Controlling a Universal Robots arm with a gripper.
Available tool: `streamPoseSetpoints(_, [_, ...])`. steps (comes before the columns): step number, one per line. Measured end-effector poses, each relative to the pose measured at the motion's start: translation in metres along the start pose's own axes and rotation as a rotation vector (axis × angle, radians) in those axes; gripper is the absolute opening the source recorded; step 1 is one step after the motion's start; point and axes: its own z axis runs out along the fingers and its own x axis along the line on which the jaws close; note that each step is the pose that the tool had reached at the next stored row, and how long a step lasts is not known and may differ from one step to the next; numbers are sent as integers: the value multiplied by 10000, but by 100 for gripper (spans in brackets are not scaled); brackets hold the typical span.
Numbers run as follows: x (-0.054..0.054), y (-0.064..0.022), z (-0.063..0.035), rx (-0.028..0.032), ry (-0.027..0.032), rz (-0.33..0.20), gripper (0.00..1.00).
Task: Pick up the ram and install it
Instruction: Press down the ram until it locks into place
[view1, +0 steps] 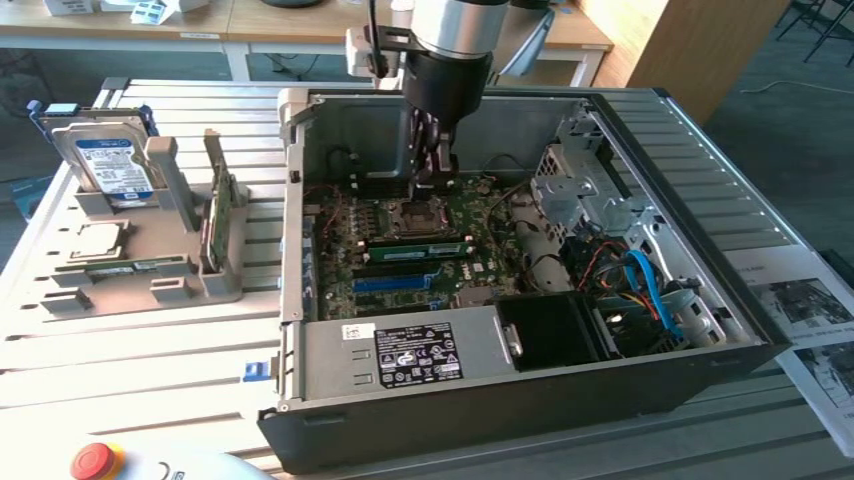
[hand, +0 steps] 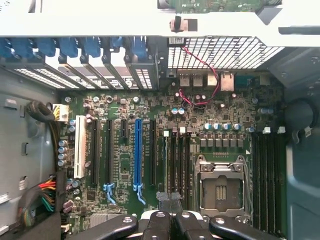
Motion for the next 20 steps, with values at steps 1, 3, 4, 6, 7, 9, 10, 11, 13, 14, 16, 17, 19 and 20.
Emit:
streamPoseSetpoints(1, [0, 1, -15, -5, 0, -1, 10])
streamPoseSetpoints(3, [1, 3, -45, -17, 1, 0, 10])
streamPoseSetpoints(4, [2, 4, -58, -22, 0, -1, 10])
streamPoseSetpoints(6, [3, 6, -86, -34, 3, -1, 10])
streamPoseSetpoints(7, [3, 6, -99, -40, 3, -1, 10])
streamPoseSetpoints(9, [4, 8, -125, -51, 5, -1, 10])
streamPoseSetpoints(10, [4, 9, -137, -56, 6, -1, 10])
streamPoseSetpoints(11, [4, 10, -148, -62, 5, -1, 10])
streamPoseSetpoints(13, [5, 11, -164, -68, 6, -2, 10])
streamPoseSetpoints(14, [5, 11, -165, -68, 4, -2, 10])
streamPoseSetpoints(16, [5, 11, -166, -69, 5, -2, 10])
streamPoseSetpoints(17, [5, 11, -167, -70, 6, -2, 10])
streamPoseSetpoints(19, [5, 12, -167, -69, 7, -3, 10])
streamPoseSetpoints(20, [5, 15, -166, -68, 7, -2, 10])
